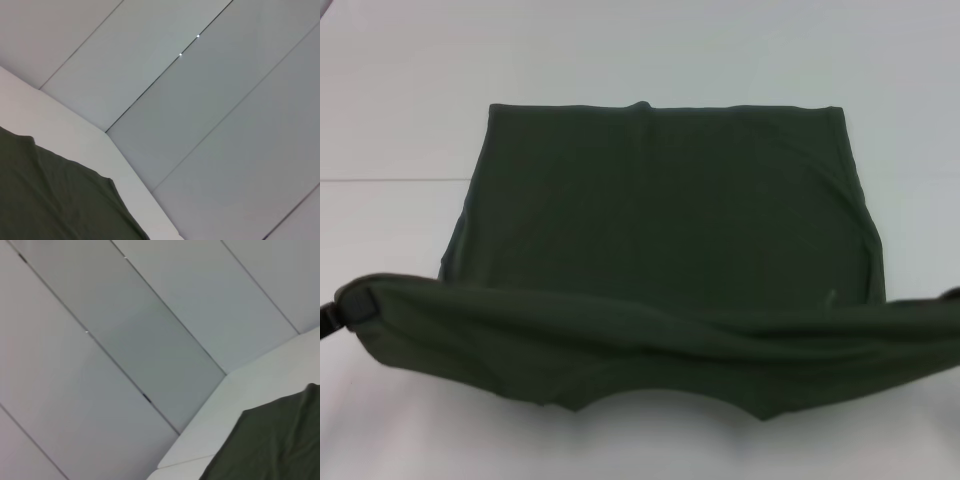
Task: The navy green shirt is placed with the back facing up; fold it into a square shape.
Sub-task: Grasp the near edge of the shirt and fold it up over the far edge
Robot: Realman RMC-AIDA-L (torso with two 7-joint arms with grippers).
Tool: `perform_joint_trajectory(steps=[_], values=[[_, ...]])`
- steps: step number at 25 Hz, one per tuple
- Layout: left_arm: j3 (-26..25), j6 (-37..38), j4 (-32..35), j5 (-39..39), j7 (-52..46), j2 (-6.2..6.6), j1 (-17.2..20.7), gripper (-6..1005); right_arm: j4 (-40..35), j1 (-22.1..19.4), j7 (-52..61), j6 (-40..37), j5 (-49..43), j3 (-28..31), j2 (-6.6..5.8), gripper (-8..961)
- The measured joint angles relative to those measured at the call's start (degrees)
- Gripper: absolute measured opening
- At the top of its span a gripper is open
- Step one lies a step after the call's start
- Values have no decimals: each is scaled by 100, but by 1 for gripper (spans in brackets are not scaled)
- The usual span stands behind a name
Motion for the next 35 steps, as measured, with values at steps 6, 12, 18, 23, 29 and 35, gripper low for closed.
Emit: perform_joint_trajectory(steps=[6, 12, 18, 23, 29, 35], values=[[-29, 375, -2, -7, 146, -49, 167, 26, -31, -220, -285, -389, -11, -17, 39, 36], [-24, 614, 155, -49, 124, -84, 398, 26, -51, -393, -466, -496, -22, -237, 78, 36], [-18, 698, 204, -44, 94, -99, 516, 26, -9, -434, -725, -533, -8, -527, 80, 36], [13, 730, 207, -59, 108, -135, 646, 27, -5, -442, -874, -537, -2, -899, 80, 36], [-31, 621, 152, -216, 122, -140, 564, 27, -2, -367, -816, -483, 17, -741, 67, 36], [-34, -1, -166, -623, 104, -138, 385, 27, 3, -246, -647, -326, 25, -257, 101, 36]])
